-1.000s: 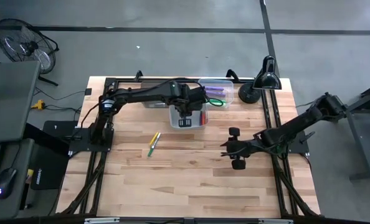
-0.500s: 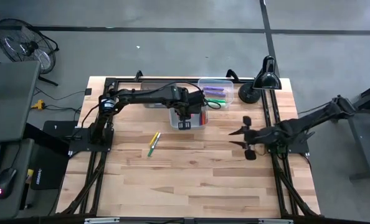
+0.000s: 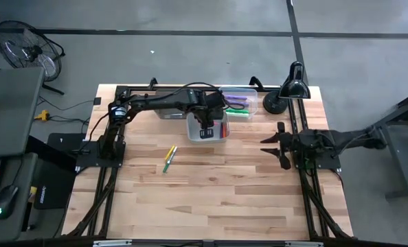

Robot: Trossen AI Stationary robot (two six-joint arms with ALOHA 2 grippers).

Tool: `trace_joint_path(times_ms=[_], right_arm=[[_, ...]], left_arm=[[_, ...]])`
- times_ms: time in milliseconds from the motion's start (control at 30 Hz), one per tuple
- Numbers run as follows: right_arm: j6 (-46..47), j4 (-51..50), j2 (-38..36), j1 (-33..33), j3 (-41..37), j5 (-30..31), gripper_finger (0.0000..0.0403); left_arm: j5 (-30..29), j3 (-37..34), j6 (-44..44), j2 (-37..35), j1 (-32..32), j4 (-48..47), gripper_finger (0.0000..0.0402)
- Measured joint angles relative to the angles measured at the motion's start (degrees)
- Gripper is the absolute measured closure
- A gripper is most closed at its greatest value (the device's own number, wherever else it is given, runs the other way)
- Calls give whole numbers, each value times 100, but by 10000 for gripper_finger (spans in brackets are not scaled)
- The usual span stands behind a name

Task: Pick & Place Markers
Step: Put the pink pen into the gray bin

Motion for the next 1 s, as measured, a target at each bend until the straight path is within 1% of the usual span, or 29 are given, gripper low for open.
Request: trace_joint_path(times_ms=[133,300,433,567,733,1000], right_arm=[[-92,180,-4,-409,-11,-479,263],[-53,191,47,-757,-11,-721,263],[-58,188,197,-803,-11,-716,263],[-61,183,382,-803,-11,-676,263],[-45,172,572,-803,-11,-665,263],[-50,169,634,-803,-11,-680,263]], left_arm=[[26,0,-71,0,16,33,363],[24,0,-254,0,16,0,363],[5,0,-415,53,-26,-122,363],[-155,-7,-439,73,-98,-322,363],[-218,-12,-455,290,-144,-382,363],[-304,6,-511,403,-144,-370,363]])
